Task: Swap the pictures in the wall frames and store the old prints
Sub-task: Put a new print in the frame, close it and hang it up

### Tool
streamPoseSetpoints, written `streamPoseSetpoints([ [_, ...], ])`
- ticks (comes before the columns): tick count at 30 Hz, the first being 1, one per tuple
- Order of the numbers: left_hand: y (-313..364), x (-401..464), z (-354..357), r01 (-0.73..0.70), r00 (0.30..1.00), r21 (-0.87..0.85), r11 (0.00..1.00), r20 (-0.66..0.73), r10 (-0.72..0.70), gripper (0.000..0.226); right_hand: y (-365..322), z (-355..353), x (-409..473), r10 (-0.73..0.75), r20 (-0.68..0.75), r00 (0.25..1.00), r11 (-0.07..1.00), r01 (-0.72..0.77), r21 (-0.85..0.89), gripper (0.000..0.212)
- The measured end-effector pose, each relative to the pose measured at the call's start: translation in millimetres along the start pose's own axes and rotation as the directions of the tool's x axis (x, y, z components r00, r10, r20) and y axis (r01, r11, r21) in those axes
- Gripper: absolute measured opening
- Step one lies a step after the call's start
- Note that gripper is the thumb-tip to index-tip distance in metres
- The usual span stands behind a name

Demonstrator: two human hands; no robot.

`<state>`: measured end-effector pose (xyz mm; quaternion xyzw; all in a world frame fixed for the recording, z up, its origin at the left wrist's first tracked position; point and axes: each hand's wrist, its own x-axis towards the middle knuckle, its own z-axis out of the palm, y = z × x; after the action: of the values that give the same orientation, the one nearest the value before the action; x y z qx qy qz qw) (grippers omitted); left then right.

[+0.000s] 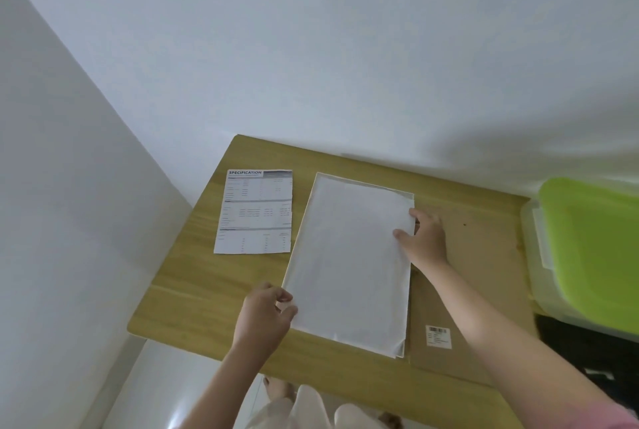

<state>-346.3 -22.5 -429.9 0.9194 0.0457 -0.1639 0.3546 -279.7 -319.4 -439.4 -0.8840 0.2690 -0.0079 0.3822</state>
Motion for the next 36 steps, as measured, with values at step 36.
streamPoseSetpoints([
  [36, 63, -70, 79, -0.291, 0.953, -0.136, 0.947, -0.130, 0.274, 0.026, 102, -83, -127, -0.038, -0.060, 0.997, 0.996, 0.043, 0.075, 0.040],
])
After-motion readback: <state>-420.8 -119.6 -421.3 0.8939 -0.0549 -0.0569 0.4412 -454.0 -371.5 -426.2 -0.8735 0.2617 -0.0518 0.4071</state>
